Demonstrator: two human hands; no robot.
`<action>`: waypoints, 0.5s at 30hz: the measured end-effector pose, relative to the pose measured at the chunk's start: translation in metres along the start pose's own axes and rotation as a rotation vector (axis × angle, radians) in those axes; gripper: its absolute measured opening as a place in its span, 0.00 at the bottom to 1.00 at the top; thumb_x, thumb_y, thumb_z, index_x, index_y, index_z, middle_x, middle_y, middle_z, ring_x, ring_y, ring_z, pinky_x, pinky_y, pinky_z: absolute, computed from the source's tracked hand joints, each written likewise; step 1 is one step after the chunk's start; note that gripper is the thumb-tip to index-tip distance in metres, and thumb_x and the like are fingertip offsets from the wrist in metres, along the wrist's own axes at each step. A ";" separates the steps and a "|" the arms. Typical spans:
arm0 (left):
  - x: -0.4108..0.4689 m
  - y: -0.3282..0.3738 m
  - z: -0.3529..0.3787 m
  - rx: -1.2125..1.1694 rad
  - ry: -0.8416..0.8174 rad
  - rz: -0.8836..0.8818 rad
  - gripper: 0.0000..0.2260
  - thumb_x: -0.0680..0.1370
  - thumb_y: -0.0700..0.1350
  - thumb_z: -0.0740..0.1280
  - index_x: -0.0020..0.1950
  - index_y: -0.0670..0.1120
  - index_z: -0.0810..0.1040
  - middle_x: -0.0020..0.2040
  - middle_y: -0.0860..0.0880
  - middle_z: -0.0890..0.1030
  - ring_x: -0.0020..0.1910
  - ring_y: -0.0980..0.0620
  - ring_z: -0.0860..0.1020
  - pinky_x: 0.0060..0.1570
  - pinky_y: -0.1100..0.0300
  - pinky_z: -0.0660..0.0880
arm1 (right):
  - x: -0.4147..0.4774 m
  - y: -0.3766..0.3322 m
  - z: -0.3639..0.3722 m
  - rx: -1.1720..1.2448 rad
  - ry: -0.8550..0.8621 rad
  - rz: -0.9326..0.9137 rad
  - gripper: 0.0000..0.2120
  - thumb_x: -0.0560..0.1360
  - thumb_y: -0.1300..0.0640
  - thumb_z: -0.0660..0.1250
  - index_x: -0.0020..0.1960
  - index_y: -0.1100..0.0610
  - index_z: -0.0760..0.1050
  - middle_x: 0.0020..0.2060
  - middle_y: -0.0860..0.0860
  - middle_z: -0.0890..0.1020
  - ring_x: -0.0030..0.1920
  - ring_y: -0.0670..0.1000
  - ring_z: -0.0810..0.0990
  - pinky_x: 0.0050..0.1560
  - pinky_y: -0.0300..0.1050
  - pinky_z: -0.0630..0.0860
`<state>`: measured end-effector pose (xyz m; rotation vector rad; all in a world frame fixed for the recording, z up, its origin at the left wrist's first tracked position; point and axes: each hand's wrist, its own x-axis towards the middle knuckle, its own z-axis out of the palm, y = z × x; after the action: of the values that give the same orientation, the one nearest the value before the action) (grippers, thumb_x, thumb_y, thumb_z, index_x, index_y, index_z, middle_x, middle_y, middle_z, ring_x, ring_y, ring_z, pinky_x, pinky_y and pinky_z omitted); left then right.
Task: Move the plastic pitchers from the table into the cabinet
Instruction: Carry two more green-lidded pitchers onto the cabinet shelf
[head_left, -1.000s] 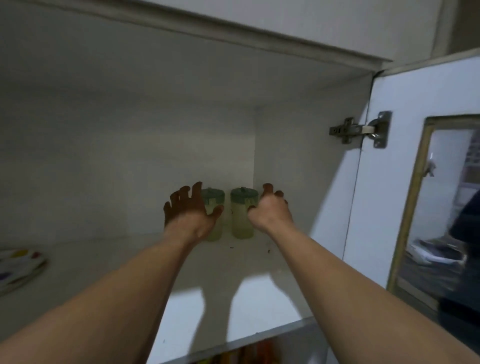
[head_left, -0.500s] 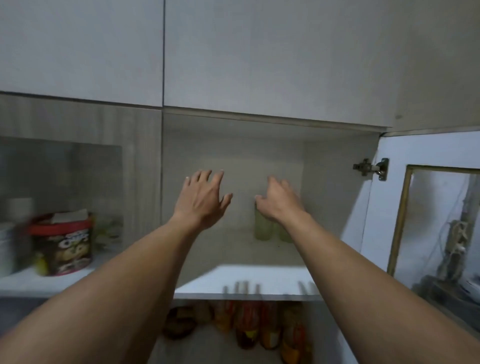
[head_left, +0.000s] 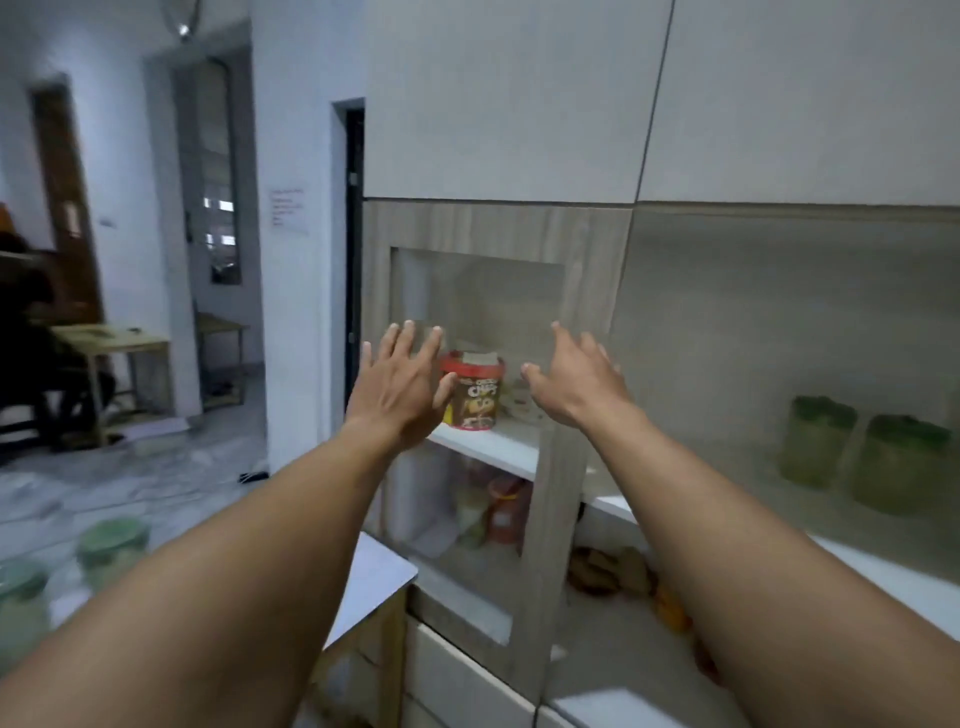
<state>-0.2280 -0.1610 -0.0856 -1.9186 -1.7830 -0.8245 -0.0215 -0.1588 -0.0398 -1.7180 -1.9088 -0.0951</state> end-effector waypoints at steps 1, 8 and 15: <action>-0.012 -0.018 -0.008 0.021 -0.012 -0.042 0.30 0.81 0.60 0.52 0.80 0.50 0.52 0.80 0.41 0.54 0.79 0.41 0.52 0.75 0.40 0.52 | -0.004 -0.019 0.009 0.011 -0.022 -0.039 0.37 0.78 0.40 0.61 0.81 0.53 0.53 0.77 0.62 0.62 0.77 0.62 0.60 0.74 0.65 0.60; -0.088 -0.126 -0.055 0.153 -0.043 -0.268 0.29 0.81 0.60 0.51 0.80 0.50 0.51 0.80 0.41 0.53 0.79 0.42 0.50 0.76 0.40 0.50 | -0.038 -0.140 0.063 0.122 -0.148 -0.259 0.36 0.77 0.42 0.62 0.80 0.54 0.56 0.74 0.62 0.65 0.76 0.63 0.61 0.72 0.64 0.63; -0.144 -0.205 -0.083 0.218 -0.076 -0.420 0.29 0.81 0.60 0.52 0.80 0.50 0.53 0.80 0.41 0.55 0.79 0.42 0.51 0.75 0.40 0.51 | -0.070 -0.230 0.111 0.199 -0.247 -0.383 0.33 0.79 0.43 0.61 0.79 0.54 0.56 0.75 0.61 0.64 0.75 0.63 0.62 0.72 0.64 0.64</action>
<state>-0.4457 -0.3007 -0.1388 -1.4781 -2.2617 -0.6561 -0.2744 -0.2156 -0.0920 -1.2660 -2.3243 0.1656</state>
